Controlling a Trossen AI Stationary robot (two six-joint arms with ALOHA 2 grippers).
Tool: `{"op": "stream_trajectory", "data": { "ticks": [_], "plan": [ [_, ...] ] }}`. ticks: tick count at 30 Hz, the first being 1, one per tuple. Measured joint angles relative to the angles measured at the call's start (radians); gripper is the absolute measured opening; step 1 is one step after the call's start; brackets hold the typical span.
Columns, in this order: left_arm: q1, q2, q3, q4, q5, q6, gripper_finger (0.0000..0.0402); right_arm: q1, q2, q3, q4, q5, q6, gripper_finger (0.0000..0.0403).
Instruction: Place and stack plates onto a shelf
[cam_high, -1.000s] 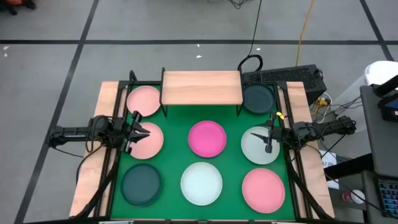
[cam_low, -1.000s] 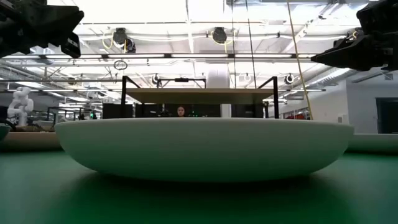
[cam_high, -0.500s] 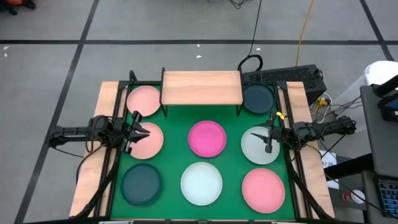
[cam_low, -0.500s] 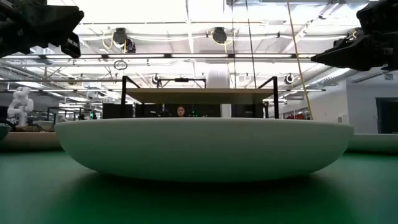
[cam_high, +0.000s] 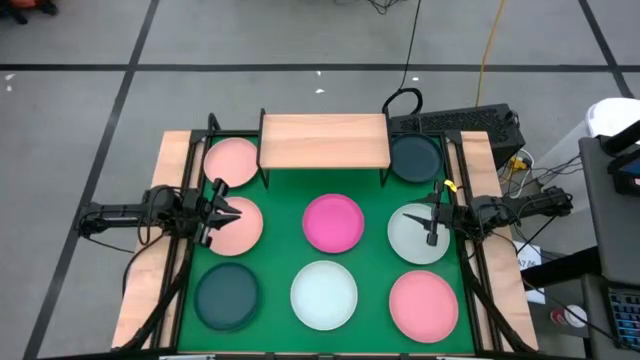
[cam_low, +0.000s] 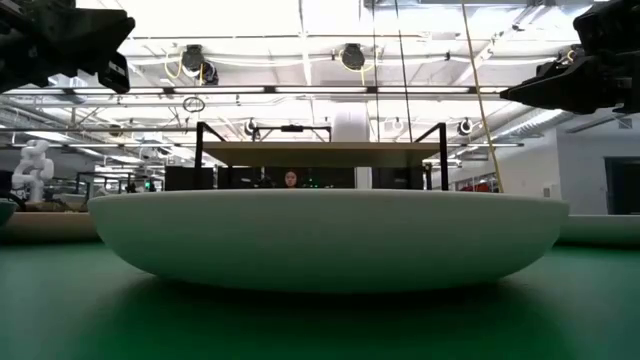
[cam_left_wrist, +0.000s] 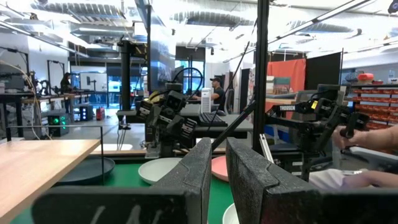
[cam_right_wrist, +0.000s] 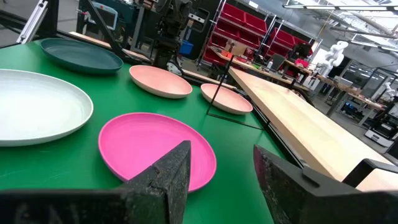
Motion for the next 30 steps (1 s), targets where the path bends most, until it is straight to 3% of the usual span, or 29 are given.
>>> {"op": "stream_trajectory", "data": {
  "ticks": [21, 30],
  "plan": [
    [0.0, 0.0, 0.0, 0.0, 0.0, 0.0, 0.0056, 0.0, 0.0, 0.0, 0.0, 0.0, 0.003, 0.0155],
    [0.0, 0.0, 0.0, 0.0, 0.0, 0.0, 0.0056, 0.0, 0.0, 0.0, 0.06, -0.026, 0.409, 0.0155]
  ]
}}
